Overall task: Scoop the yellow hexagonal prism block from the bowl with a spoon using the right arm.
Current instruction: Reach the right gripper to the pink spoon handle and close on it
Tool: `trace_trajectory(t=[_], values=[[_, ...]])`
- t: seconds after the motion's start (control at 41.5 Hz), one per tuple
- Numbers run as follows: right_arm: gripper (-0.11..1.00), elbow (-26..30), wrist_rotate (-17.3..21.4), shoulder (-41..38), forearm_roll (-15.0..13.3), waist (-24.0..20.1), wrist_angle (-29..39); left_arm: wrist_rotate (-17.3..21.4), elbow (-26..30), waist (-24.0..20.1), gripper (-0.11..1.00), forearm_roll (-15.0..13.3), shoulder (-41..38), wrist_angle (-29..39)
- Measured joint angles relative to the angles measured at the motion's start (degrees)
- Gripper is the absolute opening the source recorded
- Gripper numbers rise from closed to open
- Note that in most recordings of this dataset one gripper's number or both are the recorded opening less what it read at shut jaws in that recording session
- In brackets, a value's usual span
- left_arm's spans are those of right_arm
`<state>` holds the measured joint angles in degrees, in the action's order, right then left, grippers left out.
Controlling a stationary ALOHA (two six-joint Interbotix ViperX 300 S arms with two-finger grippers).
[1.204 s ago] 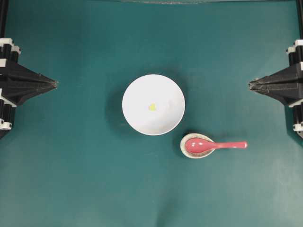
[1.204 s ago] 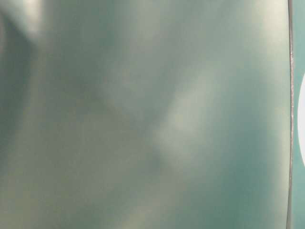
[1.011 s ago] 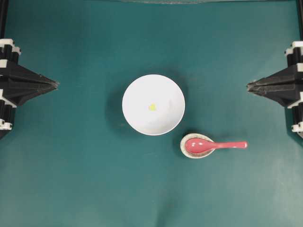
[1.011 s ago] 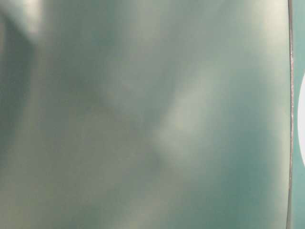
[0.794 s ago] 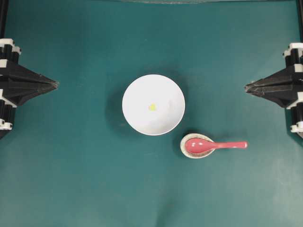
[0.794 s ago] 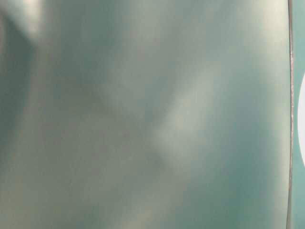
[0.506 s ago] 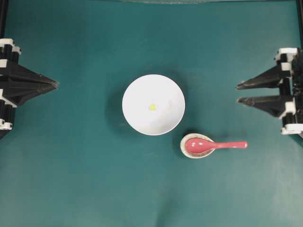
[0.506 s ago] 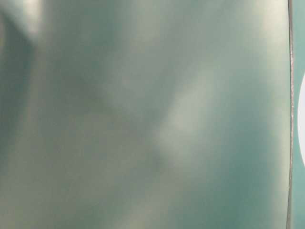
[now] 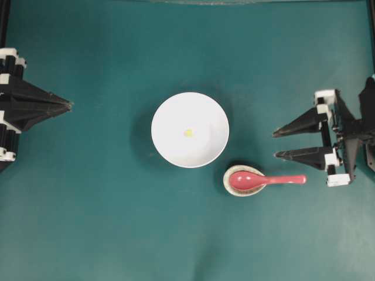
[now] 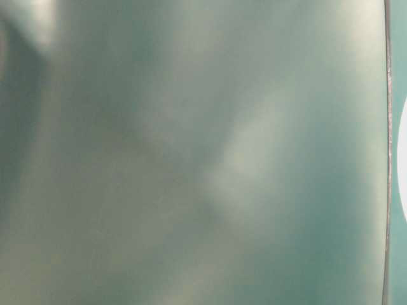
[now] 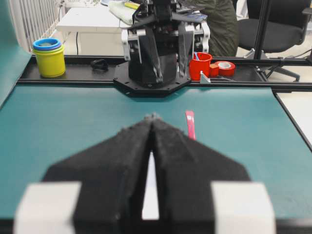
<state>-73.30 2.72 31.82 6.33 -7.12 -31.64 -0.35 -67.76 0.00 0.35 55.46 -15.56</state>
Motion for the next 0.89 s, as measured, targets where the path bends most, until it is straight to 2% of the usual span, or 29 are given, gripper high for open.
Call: trace_trajectory(t=[0.241,0.457,0.746,0.891], values=[[0.53,-3.08,0.0,-10.2,5.8,-6.24,-12.92,0.0,0.0,0.0,0.0,0.09,0.0,0.79],[0.53,-3.96,0.09,-20.39,13.1,-12.74,-23.73,0.0,0.0,0.0,0.0,0.09,-0.09,1.05],[0.52,-3.52,0.0,-30.41,22.41,-21.62,-30.15,0.0,0.0,0.0,0.0,0.09,-0.09,1.14],[0.53,-3.34,0.0,-32.96,24.43,-23.73,-31.55,0.0,0.0,0.0,0.0,0.09,-0.18,1.32]])
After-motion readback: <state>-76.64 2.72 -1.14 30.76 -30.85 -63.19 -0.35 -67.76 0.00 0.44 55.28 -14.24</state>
